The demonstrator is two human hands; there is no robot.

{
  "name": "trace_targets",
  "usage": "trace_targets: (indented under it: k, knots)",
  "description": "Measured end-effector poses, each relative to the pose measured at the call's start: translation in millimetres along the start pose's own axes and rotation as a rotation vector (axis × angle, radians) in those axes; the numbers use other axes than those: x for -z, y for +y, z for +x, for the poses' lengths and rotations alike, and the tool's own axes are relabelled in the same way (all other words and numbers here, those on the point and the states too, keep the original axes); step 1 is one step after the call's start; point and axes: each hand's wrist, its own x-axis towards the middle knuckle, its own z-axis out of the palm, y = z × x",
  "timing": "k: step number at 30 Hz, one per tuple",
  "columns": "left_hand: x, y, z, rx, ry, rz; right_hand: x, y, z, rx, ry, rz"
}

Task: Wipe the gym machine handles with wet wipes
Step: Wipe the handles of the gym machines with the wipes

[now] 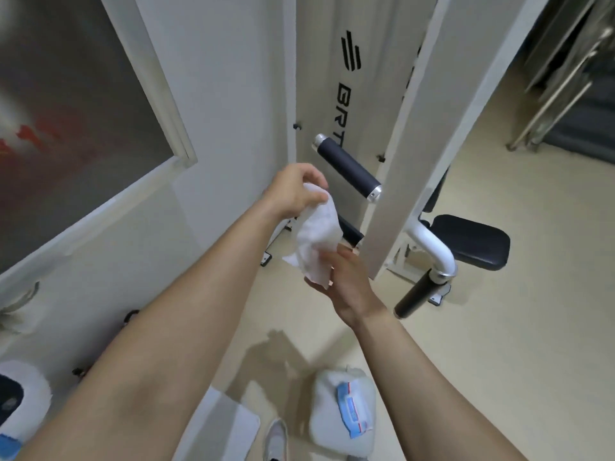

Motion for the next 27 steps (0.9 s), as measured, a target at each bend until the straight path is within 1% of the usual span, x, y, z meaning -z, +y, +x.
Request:
trace_targets:
  k: [3, 5, 6, 7, 8, 9, 11, 13, 15, 17, 19, 21, 23, 24, 25, 27]
  knots:
    - [-21, 1, 27, 0.041, -0.106, -0.116, -5, 16, 18, -0.032, 0.193, 0.185]
    - [-31, 8, 42, 0.077, -0.143, -0.109, -9, 22, 27, -0.028, 0.308, 0.256]
    - [-36, 11, 50, 0.099, -0.179, -0.034, -10, 25, 31, -0.019, 0.357, 0.272]
    - [-42, 14, 56, 0.089, -0.203, 0.105, -12, 26, 35, -0.009, 0.395, 0.285]
    - [-45, 20, 56, 0.046, -0.223, 0.243, -13, 27, 38, 0.003, 0.423, 0.292]
    - [-49, 26, 58, -0.005, -0.276, 0.334, -13, 28, 40, 0.014, 0.445, 0.305]
    - [-63, 26, 70, -0.061, -0.347, 0.387, -12, 30, 42, 0.035, 0.485, 0.337]
    - [-75, 16, 86, -0.130, -0.353, 0.383, -10, 33, 41, 0.046, 0.515, 0.367]
    - [-77, 13, 93, -0.191, -0.340, 0.436, -12, 35, 38, 0.042, 0.520, 0.433]
    - [-81, 4, 99, -0.223, -0.308, 0.530, -14, 38, 38, 0.010, 0.552, 0.509]
    - [-86, -5, 100, -0.219, -0.307, 0.590, -16, 41, 39, -0.067, 0.638, 0.540]
    - [-92, -9, 97, -0.196, -0.336, 0.635, -15, 44, 39, -0.177, 0.690, 0.502]
    - [-93, -9, 97, -0.161, -0.359, 0.672, -13, 44, 34, -0.261, 0.676, 0.432]
    - [-92, -10, 97, -0.122, -0.335, 0.621, -12, 44, 31, -0.276, 0.666, 0.400]
    - [-87, -9, 94, -0.064, -0.281, 0.505, -10, 44, 26, -0.271, 0.661, 0.365]
    - [-78, -16, 84, 0.080, -0.095, 0.105, -8, 39, 15, -0.210, 0.652, 0.270]
